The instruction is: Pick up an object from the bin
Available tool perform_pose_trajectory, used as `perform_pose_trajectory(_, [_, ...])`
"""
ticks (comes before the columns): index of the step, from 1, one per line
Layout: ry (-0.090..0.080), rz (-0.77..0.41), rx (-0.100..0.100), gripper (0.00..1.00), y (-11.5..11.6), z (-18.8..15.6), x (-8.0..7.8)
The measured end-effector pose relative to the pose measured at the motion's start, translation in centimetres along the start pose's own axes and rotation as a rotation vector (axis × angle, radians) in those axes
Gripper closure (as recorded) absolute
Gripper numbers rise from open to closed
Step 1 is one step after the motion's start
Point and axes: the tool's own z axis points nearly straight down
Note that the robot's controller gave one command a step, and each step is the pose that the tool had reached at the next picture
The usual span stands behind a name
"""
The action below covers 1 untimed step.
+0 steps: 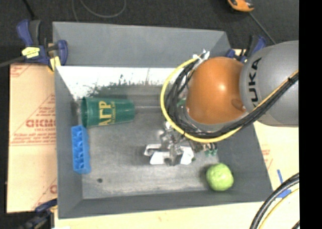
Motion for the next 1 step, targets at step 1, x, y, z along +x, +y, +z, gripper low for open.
perform_pose_trajectory(1, [-0.001, 0.032, 0.001, 1.00, 0.31, -11.18, 0.29])
